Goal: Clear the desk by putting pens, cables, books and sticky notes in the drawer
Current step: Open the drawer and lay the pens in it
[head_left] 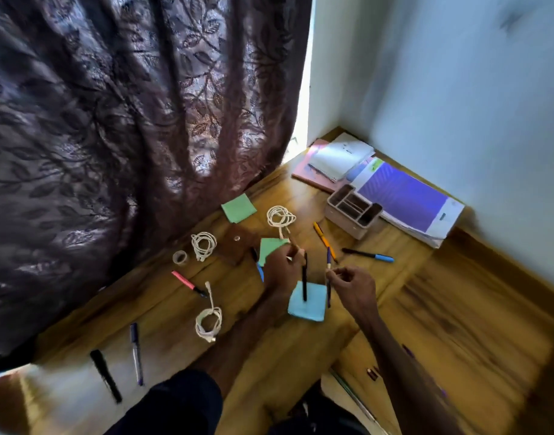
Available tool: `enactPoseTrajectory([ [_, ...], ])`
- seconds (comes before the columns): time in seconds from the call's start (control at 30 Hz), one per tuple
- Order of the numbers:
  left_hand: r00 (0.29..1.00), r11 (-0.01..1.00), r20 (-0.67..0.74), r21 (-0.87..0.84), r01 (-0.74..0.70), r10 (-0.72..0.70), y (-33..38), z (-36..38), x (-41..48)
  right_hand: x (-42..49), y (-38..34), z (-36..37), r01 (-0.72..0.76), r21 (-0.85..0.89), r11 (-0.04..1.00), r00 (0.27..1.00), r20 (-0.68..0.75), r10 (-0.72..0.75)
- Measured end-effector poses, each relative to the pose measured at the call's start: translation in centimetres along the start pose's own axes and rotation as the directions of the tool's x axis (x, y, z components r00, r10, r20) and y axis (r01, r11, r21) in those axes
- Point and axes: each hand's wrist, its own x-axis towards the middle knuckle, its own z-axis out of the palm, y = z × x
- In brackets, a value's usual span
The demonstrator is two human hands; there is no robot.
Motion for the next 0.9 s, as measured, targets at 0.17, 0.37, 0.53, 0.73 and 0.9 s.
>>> enactPoseTrajectory([
  [0.17, 0.947, 0.996, 0.322, -0.074, 0.046, -0.020, 3.0, 4.7, -9.8, -6.1, 5.1, -4.3, -0.093, 0.010, 0.996, 0.990, -0.105, 0.094],
  [0.37, 0.805, 0.996, 0.589, -0.006, 0.085, -0.065, 3.3, 10.7, -18.3, -11.9, 13.5, -10.6, -0.297, -0.054, 0.954, 0.932, -0.233, 0.277],
  [0.53, 0.749, 0.981, 0.634, 0.123, 0.149, -0.193, 2.1, 15.6, -21.1, -12.5, 18.7, -14.1, -0.366, -0.017, 0.931, 0.901, -0.258, 0.349],
  [0.73, 0.662, 0.901, 0.628, 0.165, 0.400, -0.409, 3.0, 22.7, -22.5, -10.2, 25.5, -16.2, -0.445, -0.051, 0.894, 0.883, -0.192, 0.428],
  [0.9, 0.645, 0.850, 0.573, 0.199, 0.488, -0.505, 1.6, 30.7, -23.8, -7.6, 30.4, -18.3, -0.438, -0.130, 0.889, 0.895, -0.152, 0.419],
])
